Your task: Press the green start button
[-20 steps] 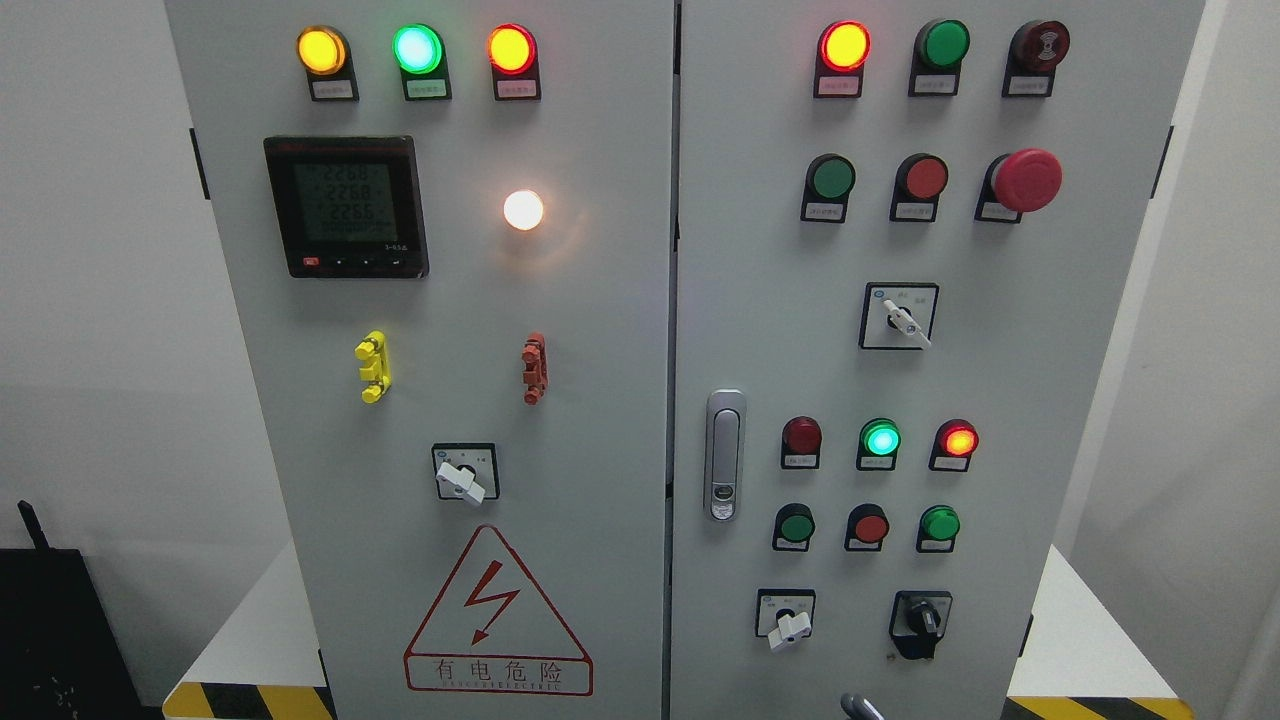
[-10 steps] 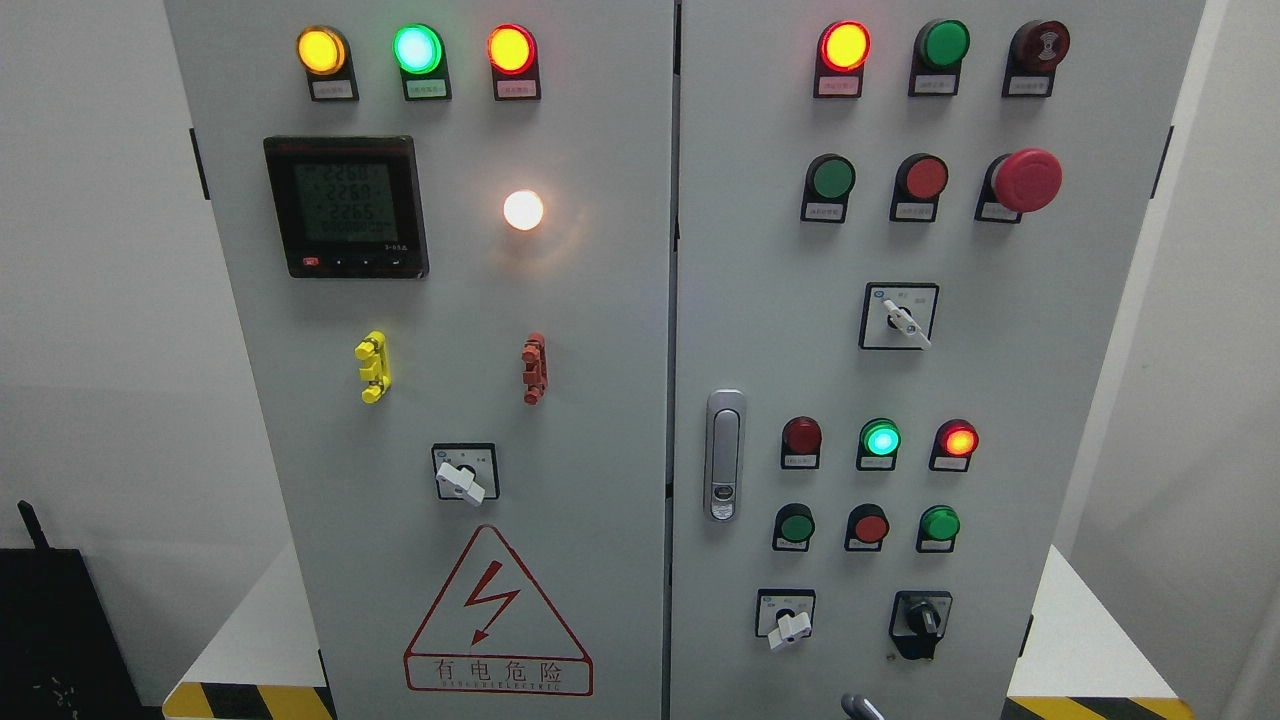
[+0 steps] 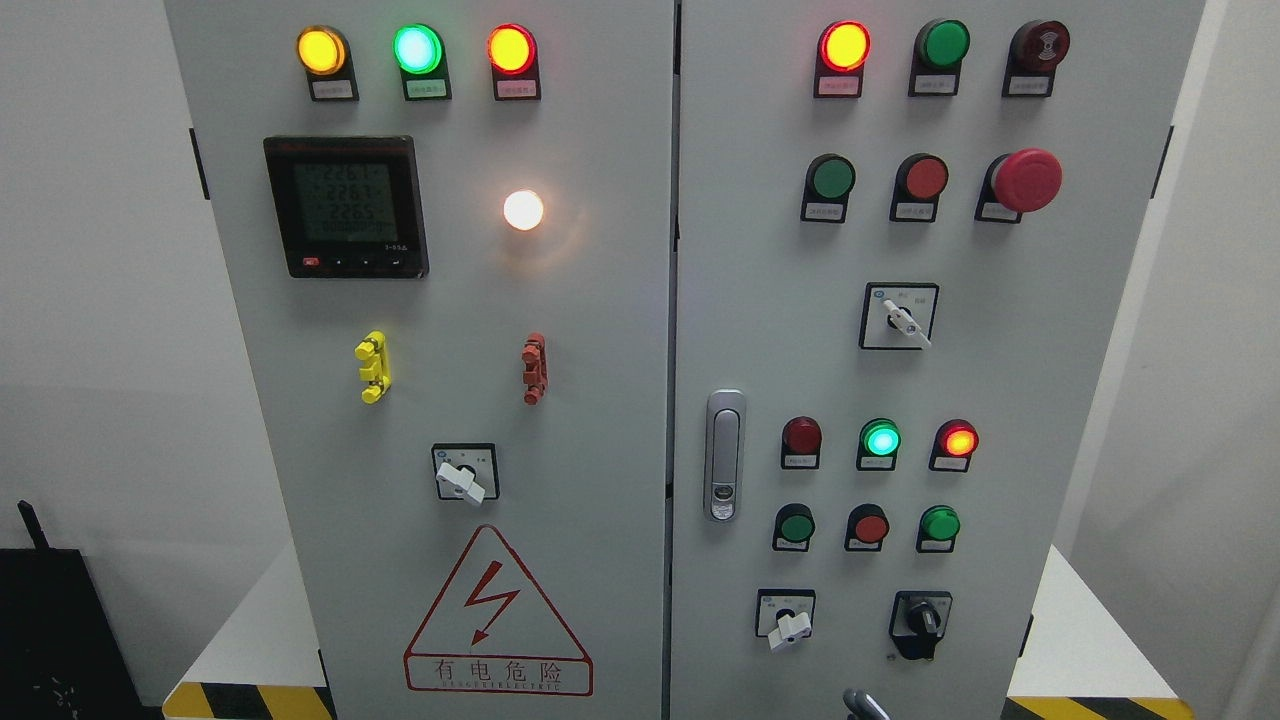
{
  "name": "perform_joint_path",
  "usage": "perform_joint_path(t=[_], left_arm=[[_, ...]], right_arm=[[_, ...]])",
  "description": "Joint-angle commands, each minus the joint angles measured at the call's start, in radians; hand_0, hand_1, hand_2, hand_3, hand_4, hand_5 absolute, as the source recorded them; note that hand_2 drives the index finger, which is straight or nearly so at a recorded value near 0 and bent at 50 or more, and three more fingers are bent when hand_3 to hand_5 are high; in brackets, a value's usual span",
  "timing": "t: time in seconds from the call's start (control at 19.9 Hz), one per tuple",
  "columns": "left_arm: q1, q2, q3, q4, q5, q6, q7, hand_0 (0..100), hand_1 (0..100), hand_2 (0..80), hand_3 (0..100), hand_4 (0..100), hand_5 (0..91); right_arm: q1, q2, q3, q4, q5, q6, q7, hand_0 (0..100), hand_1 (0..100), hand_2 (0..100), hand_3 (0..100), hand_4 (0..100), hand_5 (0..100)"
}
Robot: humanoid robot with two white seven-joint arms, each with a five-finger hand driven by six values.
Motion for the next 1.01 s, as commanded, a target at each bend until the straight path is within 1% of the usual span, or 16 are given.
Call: perform_joint_path(t=[0.0,0.05,0.15,0.2,0.35,0.45,0.5,0.6,0.7,0.8,0.9,0.95], left_arm=[[0.000,0.000,0.000,0.000,0.000,0.000,0.000,12,56,0.0,0,0,0.0],[0.000,0.000,0.000,0.000,0.000,0.000,0.000,12,56,0.0,0,0,0.0],[0.000,0.000,0.000,0.000,0.000,0.000,0.000,12,56,0.0,0,0,0.0],[0.000,0.000,0.000,0.000,0.000,0.000,0.000,12,56,0.0,0,0,0.0],[-0.001,0.000,0.000,0.000,0.000,0.000,0.000,12,56,0.0,0,0,0.0],[0.000,0.000,0.000,0.000,0.000,0.000,0.000,12,56,0.0,0,0,0.0],[0.000,0.000,0.000,0.000,0.000,0.000,0.000,12,56,0.0,0,0,0.0],[0.000,0.000,0.000,0.000,0.000,0.000,0.000,12,56,0.0,0,0,0.0],[0.000,0.000,0.000,0.000,0.000,0.000,0.000,12,56,0.0,0,0,0.0],[0.000,0.000,0.000,0.000,0.000,0.000,0.000,12,56,0.0,0,0,0.0],[0.000,0.000,0.000,0.000,0.000,0.000,0.000,12,56,0.0,0,0,0.0],[0.000,0.000,0.000,0.000,0.000,0.000,0.000,12,56,0.0,0,0,0.0]], right_arm=[[-0.029,-0.002,-0.002,-0.002,0.020,-0.005,-0.003,18,23,0,2,0,0],[-0.039,-0.002,-0.004,0.000,0.046,-0.005,-0.006,18,24,0,6,0,0],[-0.046,-0.002,-0.008,0.000,0.084,-0.005,-0.008,20,26,0,15,9,0],[-0.046,-0.002,-0.008,-0.001,0.098,-0.009,-0.009,20,26,0,22,15,0],[-0.056,0.000,-0.010,-0.002,0.166,-0.029,-0.011,19,29,0,34,25,0],[-0.060,0.000,-0.010,-0.003,0.210,-0.034,-0.012,19,30,0,43,34,9],[-0.065,0.000,-0.010,-0.003,0.236,-0.037,-0.020,20,31,0,48,39,16],[-0.074,0.002,-0.011,-0.003,0.307,-0.052,-0.041,21,31,0,55,48,27],[-0.080,0.002,-0.021,-0.003,0.400,-0.060,-0.055,23,32,0,59,54,35],[-0.091,0.002,-0.048,0.002,0.509,-0.084,-0.061,32,32,0,62,59,44],[-0.105,0.003,-0.067,0.015,0.598,-0.113,-0.095,38,32,0,63,61,47],[-0.112,0.003,-0.074,0.020,0.632,-0.124,-0.104,42,32,0,62,61,49]])
